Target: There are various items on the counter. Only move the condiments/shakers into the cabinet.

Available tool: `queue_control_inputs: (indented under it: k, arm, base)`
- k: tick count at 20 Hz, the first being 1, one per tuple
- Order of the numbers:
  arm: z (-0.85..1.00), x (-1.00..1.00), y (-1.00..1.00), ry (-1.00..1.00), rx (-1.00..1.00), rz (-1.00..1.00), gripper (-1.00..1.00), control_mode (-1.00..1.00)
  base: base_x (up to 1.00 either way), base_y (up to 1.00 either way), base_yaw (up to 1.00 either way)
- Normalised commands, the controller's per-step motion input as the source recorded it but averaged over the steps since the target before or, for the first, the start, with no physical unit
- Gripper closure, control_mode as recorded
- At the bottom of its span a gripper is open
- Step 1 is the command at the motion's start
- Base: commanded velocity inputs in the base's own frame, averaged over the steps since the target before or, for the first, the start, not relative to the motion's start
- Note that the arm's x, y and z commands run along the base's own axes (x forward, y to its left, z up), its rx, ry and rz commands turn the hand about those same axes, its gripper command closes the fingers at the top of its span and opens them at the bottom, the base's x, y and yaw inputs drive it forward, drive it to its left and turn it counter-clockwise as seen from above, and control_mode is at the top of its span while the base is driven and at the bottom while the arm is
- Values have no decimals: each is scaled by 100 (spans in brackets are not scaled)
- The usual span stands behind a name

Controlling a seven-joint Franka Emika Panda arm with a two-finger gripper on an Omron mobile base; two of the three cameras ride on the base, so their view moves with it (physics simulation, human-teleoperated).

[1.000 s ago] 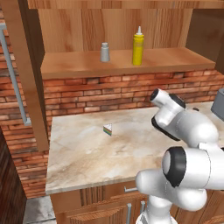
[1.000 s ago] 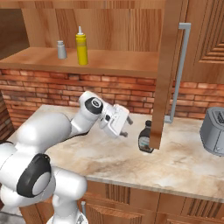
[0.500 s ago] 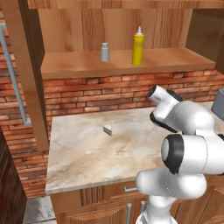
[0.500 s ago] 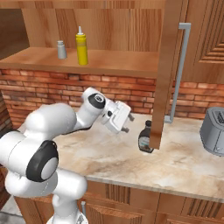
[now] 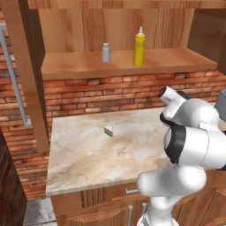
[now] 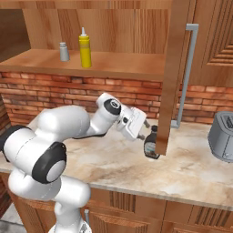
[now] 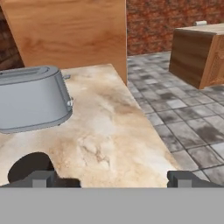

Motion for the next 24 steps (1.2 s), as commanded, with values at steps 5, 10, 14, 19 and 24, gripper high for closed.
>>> queue_control_inputs:
  k: [5, 10, 14, 19, 24]
  arm:
    - [-1, 0, -25, 0, 0, 0, -100, -100]
    - [0, 3, -1, 0, 0, 0, -100, -100]
    - [0, 0, 12, 0, -3, 0, -100, -100]
    - [0, 0, 25, 0, -6, 0, -100, -100]
    - [-9, 7, 27, 1, -8, 0, -100, -100]
  base:
    - [0, 0, 0]
    - [0, 0, 0]
    - [0, 0, 0]
    - [0, 0, 0]
    - [0, 0, 0]
